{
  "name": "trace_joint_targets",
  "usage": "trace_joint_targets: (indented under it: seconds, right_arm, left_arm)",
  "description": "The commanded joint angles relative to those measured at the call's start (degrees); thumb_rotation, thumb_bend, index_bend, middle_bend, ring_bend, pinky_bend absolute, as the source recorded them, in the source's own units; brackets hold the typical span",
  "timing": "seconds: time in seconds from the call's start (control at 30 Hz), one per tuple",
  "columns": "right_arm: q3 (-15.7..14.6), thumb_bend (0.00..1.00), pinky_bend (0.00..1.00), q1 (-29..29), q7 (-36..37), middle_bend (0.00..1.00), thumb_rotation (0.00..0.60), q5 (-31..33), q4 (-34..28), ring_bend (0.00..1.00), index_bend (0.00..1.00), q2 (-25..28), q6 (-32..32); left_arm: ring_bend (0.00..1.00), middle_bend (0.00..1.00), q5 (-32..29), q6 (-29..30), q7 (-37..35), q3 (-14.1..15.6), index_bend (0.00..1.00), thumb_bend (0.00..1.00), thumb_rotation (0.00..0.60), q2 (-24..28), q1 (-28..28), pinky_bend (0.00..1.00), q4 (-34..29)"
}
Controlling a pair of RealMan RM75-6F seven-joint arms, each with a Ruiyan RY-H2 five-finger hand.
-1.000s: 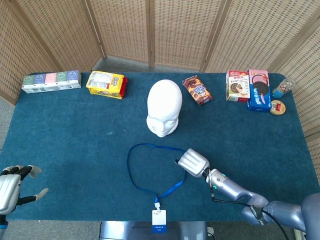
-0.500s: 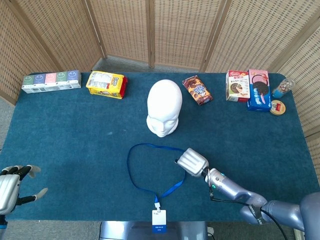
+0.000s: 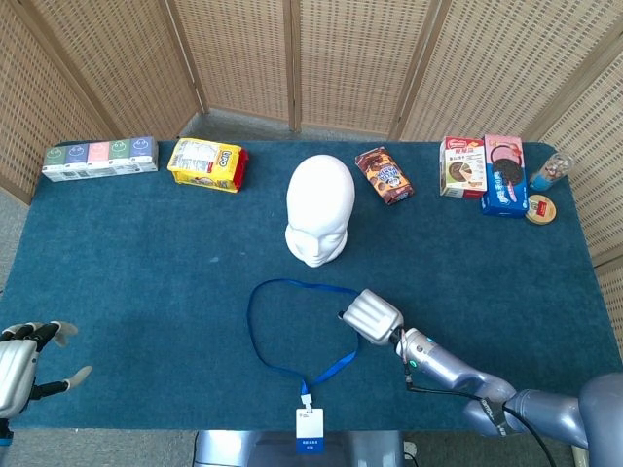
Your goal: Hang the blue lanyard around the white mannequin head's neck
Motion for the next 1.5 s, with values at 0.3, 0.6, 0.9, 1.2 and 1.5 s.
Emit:
trace_joint_targets:
  seconds: [0.3,0.6,0.9,1.2,1.5]
  right_arm:
    - [0.24,0.43,1.0,0.08,-0.29,0.98,0.6,0.86,-0.72,1.0,0.57,0.05,-0.22]
    - [0.3,0.43,1.0,0.03,-0.18,0.98,0.6,1.25,-0.69,1.0,0.59,-0.41,-0.13]
    - [0.79,0.43,1.0,-0.16,0.35,1.0,0.6,2.07,-1.25,1.0,0.64,-0.4,0.28]
    - [1.08,0.44,1.0,-0.88,1.34,1.0,0.6,2.51,-1.63,1.0,0.68,-0.39,1.6]
    - [1.2,0.44,1.0,-1.44,1.34,1.0,0.6,2.58,-2.54,1.0,0.7,0.07,2.72]
  left_arm:
    - [0.36,0.49,0.1,-0.01,-0.38,-0.07,0.37,0.11,0.466,-0.4,-0.04,0.28,0.52]
    - [0.36,0.49,0.39,-0.37,-0.24,0.19,0.37,0.11,0.467,-0.29,-0.13,0.28,0.47]
    - [0.36,0.49,2.03,-2.19,2.22,-0.14,0.37,0.11,0.466,0.43,-1.95,0.28,0.19]
    - [0.4,0.49,3.32,-6.03,5.24,-1.73,0.37,0.11,0.467,0.51,-5.89,0.28,0.94]
    - [0.56,0.6,8.37,-10.46,7.6,-3.72,0.38,0.12,0.493,-2.0,-12.04,0.45,5.86]
